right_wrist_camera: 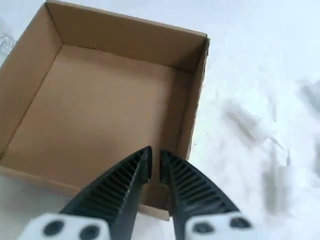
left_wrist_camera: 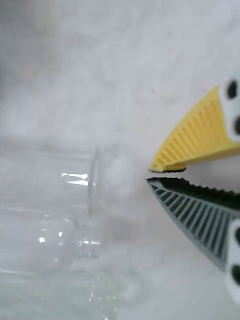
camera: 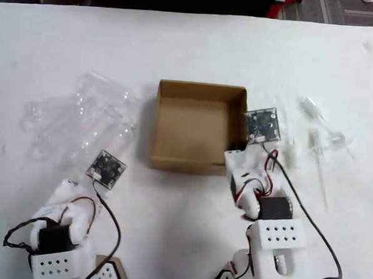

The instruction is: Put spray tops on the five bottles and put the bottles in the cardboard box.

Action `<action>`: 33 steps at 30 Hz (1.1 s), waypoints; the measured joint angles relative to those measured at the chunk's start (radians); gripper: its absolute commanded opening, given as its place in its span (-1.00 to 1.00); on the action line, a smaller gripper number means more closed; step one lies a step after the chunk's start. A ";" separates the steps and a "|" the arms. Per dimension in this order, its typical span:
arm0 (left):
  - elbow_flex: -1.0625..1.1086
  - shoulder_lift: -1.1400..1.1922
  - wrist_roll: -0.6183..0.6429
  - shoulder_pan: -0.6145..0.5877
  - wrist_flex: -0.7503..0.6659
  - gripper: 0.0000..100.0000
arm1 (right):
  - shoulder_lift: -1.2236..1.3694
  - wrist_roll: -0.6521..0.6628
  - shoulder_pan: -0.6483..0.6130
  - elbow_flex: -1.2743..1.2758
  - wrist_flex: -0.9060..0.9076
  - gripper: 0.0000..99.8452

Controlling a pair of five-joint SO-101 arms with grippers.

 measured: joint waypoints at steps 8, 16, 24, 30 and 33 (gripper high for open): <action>-0.023 0.000 -0.057 0.000 -0.031 -0.95 | 0.003 -0.005 0.046 0.046 -0.121 -0.96; -0.026 0.000 -0.061 0.000 -0.071 -0.95 | 0.006 -0.006 0.044 0.146 -0.272 -0.96; -0.180 0.000 -0.061 0.002 -0.084 -0.95 | 0.006 -0.006 0.028 0.224 -0.430 -0.96; -0.327 -0.003 -0.061 0.002 -0.025 -0.95 | 0.006 -0.006 0.028 0.224 -0.430 -0.96; -0.382 -0.008 -0.061 0.002 0.012 -0.95 | 0.006 -0.006 0.026 0.224 -0.430 -0.96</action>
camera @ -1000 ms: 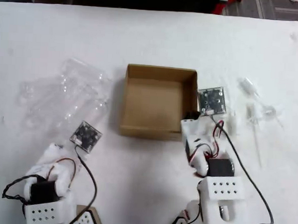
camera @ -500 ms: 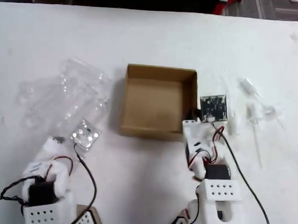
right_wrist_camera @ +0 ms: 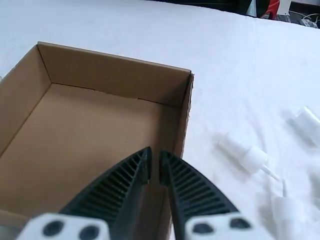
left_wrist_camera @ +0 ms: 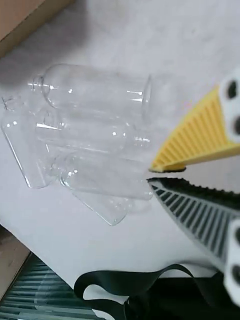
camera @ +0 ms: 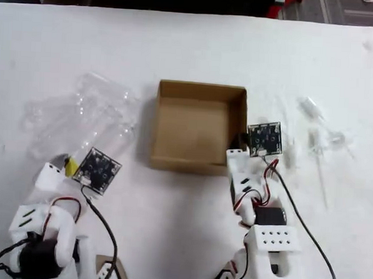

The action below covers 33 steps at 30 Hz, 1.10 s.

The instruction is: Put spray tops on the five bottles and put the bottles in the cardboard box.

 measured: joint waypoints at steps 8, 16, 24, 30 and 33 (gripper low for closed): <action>-0.054 0.000 -0.038 -0.002 0.011 -0.95 | 0.000 0.000 0.000 0.000 0.000 -0.96; -0.120 0.000 -0.046 -0.003 0.021 -0.95 | 0.000 0.000 0.002 0.000 0.000 -0.96; -0.385 0.063 -0.046 -0.005 0.060 -0.95 | 0.000 0.000 0.002 0.000 0.000 -0.96; -0.608 0.354 -0.046 -0.005 0.084 -0.95 | 0.000 0.000 0.002 0.000 0.000 -0.96; -0.709 0.534 -0.046 0.014 0.123 -0.95 | 0.000 0.000 0.002 0.000 0.000 -0.96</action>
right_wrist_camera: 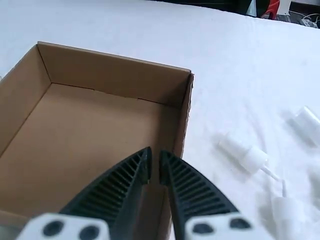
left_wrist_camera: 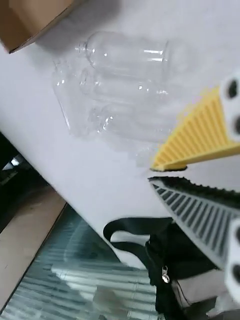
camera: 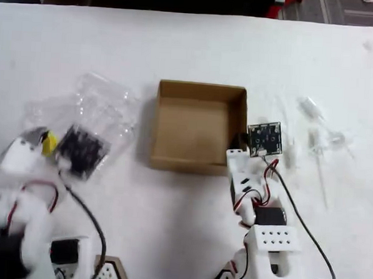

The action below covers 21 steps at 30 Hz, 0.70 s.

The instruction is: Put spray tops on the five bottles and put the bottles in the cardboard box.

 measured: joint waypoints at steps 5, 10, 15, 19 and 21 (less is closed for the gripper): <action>-0.157 0.325 0.000 0.161 0.180 -0.95 | 0.000 0.000 0.000 0.000 0.000 -0.96; -0.292 0.626 0.055 0.364 0.273 -0.79 | 0.000 0.000 0.000 0.000 0.000 -0.96; -0.414 0.870 0.166 0.439 0.253 -0.67 | 0.000 0.000 0.000 0.000 0.000 -0.96; -0.491 1.049 0.224 0.430 0.153 -0.67 | 0.000 0.000 0.006 0.000 0.000 -0.96; -0.525 1.140 0.239 0.416 0.098 -0.67 | 0.000 0.000 0.044 0.000 0.000 -0.96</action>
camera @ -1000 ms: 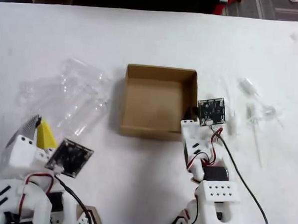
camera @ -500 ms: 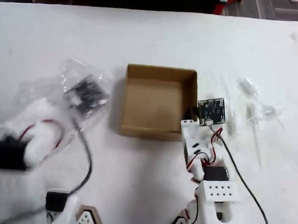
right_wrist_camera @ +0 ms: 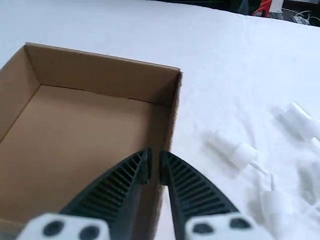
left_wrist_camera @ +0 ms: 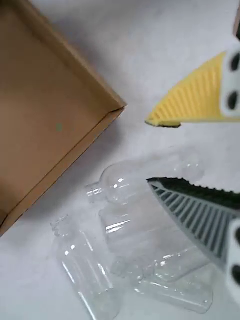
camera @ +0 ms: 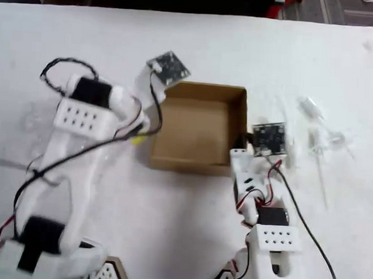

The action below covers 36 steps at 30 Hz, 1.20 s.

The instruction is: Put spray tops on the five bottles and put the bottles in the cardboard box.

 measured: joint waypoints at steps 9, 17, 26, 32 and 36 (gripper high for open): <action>-0.282 0.453 0.025 -0.077 -0.048 -0.67 | 0.000 0.000 0.028 0.000 0.000 -0.96; -0.537 0.744 0.025 -0.080 -0.017 -0.67 | 0.000 0.000 0.029 0.020 -0.049 -0.96; -0.772 0.947 0.026 -0.095 0.101 -0.67 | 0.000 0.000 0.029 0.020 -0.058 -0.96; -0.878 1.022 0.028 -0.100 0.187 -0.67 | 0.000 0.000 0.029 0.020 -0.058 -0.96; -0.914 1.036 0.028 -0.098 0.201 -0.67 | 0.000 0.000 0.029 0.020 -0.058 -0.96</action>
